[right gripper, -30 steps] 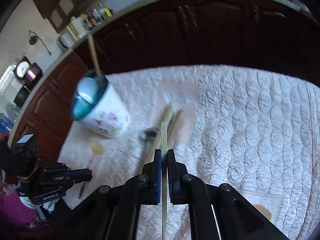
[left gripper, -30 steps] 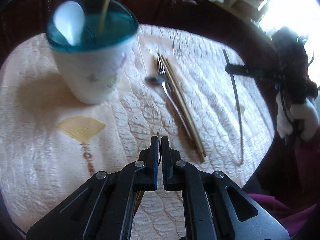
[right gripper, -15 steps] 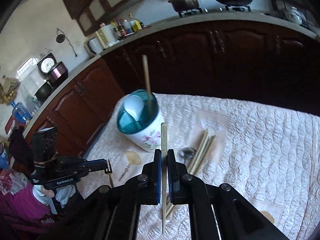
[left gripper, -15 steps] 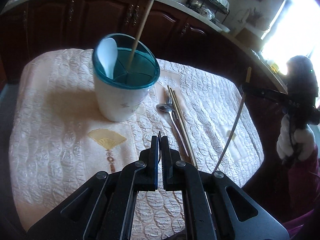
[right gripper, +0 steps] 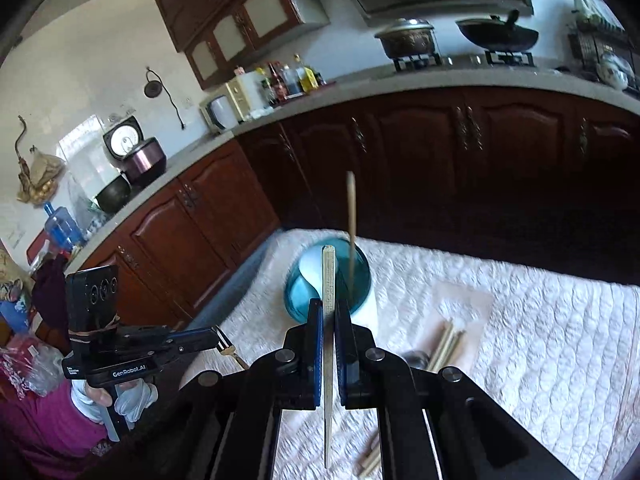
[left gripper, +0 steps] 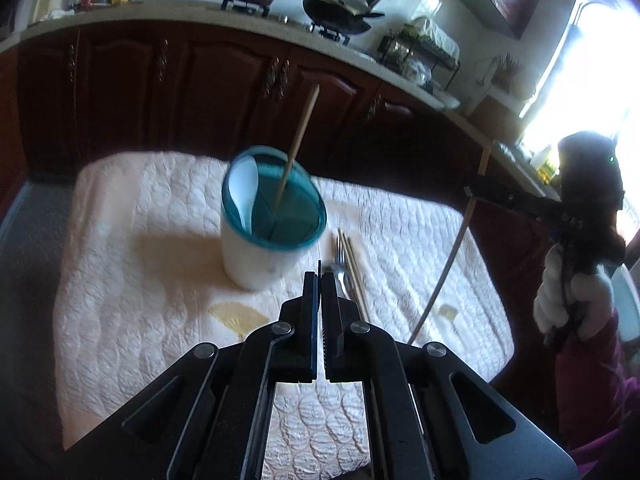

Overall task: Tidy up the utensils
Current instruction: 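Carry the fork over the floral cup while right gripper lowers the chopstick into it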

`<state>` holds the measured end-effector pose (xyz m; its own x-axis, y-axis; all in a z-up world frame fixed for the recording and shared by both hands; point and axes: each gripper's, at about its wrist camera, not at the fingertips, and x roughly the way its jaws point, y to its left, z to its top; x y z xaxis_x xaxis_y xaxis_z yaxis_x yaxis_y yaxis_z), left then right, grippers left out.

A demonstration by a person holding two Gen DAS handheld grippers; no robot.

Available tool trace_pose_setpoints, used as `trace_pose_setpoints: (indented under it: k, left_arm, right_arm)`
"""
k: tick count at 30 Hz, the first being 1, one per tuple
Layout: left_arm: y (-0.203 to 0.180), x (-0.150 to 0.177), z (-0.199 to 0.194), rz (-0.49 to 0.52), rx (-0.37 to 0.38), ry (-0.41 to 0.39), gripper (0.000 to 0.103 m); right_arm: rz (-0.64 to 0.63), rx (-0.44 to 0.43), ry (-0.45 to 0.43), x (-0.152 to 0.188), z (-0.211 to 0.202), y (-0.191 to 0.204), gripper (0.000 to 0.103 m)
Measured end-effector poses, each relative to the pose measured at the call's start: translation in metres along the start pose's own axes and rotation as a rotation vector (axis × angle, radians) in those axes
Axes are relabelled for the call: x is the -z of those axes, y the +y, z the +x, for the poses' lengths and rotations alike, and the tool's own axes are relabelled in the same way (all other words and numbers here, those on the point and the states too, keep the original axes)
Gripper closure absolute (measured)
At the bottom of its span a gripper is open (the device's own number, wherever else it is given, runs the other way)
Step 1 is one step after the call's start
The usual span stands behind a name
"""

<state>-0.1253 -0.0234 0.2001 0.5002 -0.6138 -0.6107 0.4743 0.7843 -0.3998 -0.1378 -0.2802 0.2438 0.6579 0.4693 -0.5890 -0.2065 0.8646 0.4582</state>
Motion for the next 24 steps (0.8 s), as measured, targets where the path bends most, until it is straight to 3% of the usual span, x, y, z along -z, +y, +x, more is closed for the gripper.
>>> trace_pose_setpoints:
  k: [7, 13, 19, 24]
  left_arm:
    - [-0.001, -0.049, -0.022, -0.011, 0.014, -0.098, 0.103]
    - [-0.007, -0.088, -0.010, -0.013, 0.019, -0.163, 0.103]
    - [0.002, -0.108, 0.028, -0.039, 0.000, -0.158, 0.103]
    - [0.010, -0.105, 0.060, -0.056, -0.016, -0.112, 0.103]
  right_arm:
    - [-0.012, 0.009, -0.078, -0.041, 0.008, 0.013, 0.098]
    - [-0.021, 0.041, -0.132, -0.080, 0.023, 0.018, 0.098]
    - [-0.041, 0.097, -0.169, -0.110, 0.048, 0.017, 0.098]
    - [-0.043, 0.129, -0.160, -0.112, 0.085, 0.007, 0.098]
